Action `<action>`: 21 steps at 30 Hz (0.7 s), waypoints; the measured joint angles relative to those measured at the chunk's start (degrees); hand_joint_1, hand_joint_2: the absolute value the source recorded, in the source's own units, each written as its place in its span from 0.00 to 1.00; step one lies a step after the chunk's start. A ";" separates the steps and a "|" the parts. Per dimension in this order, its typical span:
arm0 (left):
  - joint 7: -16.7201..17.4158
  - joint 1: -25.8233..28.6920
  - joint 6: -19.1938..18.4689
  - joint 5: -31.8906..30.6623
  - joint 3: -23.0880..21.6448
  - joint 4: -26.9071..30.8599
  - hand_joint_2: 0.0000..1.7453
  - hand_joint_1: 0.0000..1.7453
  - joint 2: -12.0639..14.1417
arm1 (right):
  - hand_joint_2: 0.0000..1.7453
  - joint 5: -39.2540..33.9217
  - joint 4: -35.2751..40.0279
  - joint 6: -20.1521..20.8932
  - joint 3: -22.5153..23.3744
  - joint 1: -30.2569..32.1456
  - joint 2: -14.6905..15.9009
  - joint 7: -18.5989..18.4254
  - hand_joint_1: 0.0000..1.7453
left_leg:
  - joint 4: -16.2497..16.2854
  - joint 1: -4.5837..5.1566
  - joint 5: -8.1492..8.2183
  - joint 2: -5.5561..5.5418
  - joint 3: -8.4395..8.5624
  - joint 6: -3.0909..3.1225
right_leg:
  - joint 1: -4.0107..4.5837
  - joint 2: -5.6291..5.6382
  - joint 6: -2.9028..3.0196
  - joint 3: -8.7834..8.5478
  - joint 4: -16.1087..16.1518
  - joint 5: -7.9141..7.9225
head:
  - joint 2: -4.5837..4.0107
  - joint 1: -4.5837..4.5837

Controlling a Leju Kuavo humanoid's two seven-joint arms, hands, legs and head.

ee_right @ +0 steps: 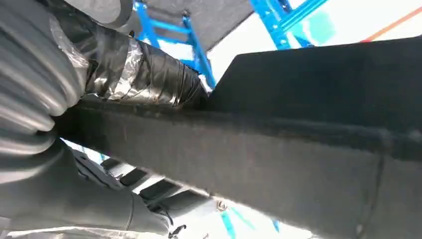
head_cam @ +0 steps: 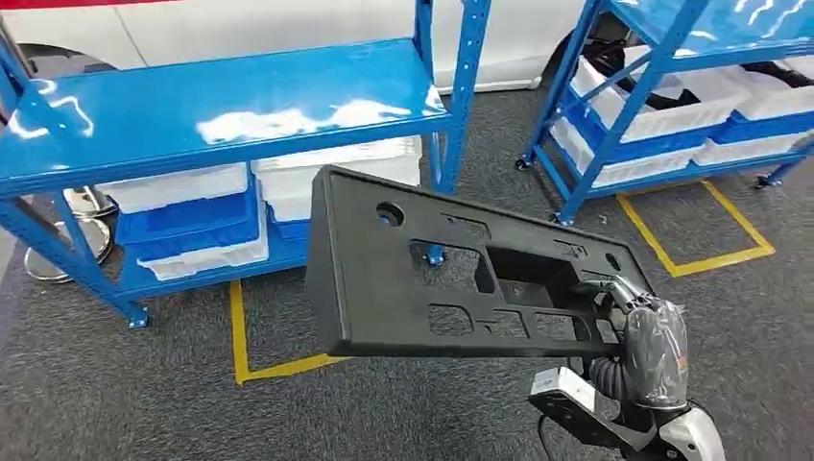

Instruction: Take the parts from the cabinet and place them on the table.

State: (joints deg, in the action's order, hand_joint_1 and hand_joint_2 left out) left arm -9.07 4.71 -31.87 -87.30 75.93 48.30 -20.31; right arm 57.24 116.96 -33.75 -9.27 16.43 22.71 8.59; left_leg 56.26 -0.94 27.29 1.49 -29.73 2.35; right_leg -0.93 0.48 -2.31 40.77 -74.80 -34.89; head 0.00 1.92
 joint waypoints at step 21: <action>-2.42 -0.82 5.48 -2.62 -2.86 -7.53 0.00 0.00 4.68 | 1.00 3.79 2.80 3.77 -0.10 2.31 -1.28 -3.53 1.00 | 2.81 -0.29 2.11 -6.66 0.04 -2.40 | 0.11 5.09 2.71 -7.39 15.92 8.77 | 0.00 -0.02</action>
State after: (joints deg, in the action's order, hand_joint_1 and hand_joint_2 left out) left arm -11.50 3.89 -26.39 -89.92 73.07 40.78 -15.62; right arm 61.03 119.75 -29.98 -9.37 18.74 21.43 5.06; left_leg 59.07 -1.22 29.40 -5.17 -29.68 -0.05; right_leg -0.82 5.57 0.40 33.39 -58.88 -26.13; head 0.00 1.90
